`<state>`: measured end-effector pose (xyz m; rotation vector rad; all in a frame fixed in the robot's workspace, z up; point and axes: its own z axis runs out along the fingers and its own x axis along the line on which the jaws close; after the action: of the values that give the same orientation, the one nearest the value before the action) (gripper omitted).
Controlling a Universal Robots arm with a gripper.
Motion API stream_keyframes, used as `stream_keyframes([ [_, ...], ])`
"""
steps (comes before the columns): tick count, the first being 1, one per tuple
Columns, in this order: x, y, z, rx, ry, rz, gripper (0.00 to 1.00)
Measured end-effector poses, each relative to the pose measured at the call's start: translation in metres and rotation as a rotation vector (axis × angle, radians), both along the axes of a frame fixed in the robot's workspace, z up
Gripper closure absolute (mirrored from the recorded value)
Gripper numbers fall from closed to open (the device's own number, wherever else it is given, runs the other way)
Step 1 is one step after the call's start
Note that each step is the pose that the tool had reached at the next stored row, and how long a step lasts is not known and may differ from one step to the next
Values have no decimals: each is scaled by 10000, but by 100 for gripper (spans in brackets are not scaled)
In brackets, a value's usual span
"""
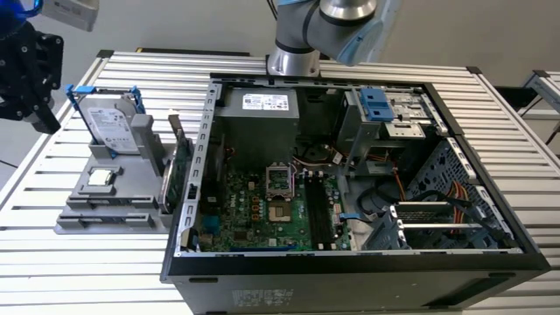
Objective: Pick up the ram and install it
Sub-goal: 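Pick up the ram and move it above insertion slot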
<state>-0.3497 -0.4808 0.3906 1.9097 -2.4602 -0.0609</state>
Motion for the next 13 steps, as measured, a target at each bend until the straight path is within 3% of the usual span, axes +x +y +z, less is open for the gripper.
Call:
stream_keyframes([
  [13,0,4,0,1,-1,2506,100],
])
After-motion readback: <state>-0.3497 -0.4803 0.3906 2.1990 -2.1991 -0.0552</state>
